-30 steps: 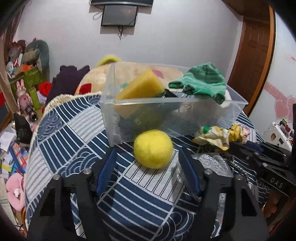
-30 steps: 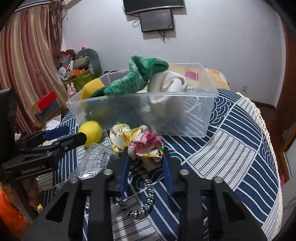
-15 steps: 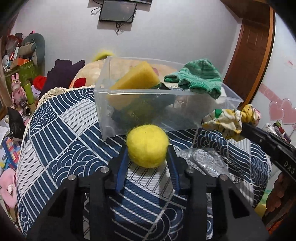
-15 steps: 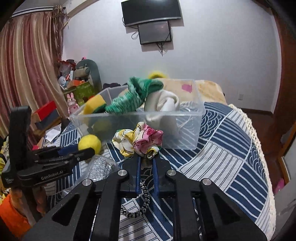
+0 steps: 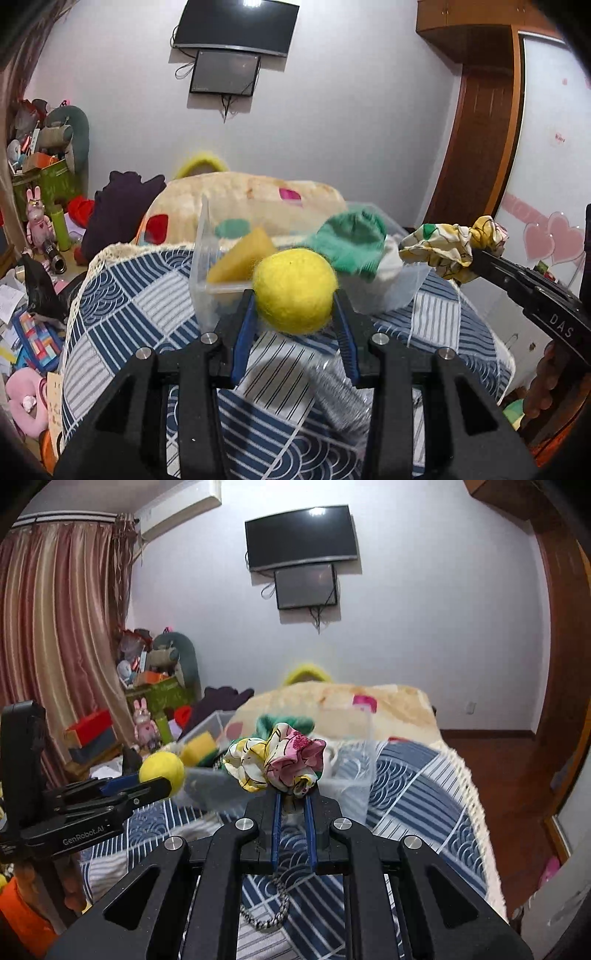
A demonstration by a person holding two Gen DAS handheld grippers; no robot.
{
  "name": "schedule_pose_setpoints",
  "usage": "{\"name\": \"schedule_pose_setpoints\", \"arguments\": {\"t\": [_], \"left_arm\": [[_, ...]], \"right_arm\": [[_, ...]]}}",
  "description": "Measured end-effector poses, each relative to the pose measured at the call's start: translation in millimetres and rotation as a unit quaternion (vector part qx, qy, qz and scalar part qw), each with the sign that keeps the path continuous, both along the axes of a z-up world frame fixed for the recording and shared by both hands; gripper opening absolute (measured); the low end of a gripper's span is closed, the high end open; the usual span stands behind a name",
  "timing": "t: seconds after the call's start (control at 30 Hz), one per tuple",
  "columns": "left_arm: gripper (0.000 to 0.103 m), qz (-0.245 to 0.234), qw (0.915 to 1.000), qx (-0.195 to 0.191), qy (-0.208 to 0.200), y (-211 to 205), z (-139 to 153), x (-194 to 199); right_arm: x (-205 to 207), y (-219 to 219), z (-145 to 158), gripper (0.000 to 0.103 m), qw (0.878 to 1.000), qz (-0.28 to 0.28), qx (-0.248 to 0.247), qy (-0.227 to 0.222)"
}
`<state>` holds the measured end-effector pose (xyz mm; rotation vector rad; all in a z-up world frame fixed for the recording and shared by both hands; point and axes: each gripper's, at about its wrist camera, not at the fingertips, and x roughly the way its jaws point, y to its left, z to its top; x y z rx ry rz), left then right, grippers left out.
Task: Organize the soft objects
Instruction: 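Release the yellow ball into the box with the left tool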
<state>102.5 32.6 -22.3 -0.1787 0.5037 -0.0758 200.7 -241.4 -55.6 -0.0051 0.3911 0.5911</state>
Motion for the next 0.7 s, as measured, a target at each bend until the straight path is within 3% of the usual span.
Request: {"name": "schedule_pose_setpoints", "arguments": {"t": [0.33,0.57,0.7], "left_arm": [[0.041,0.005,0.9995,0.022,-0.023,-3,25,24],[0.041,-0.004,0.9997,0.026,0.003,-11,13,54],[0.041,-0.004,0.9983,0.056,0.018,-20,-1,71]], "right_arm": [[18,-1,26,0.010,0.999,-0.023,0.004,-0.039],[36,15,12,0.010,0.999,-0.023,-0.014,-0.018],[48,22,0,0.010,0.999,-0.027,-0.028,0.000]]}}
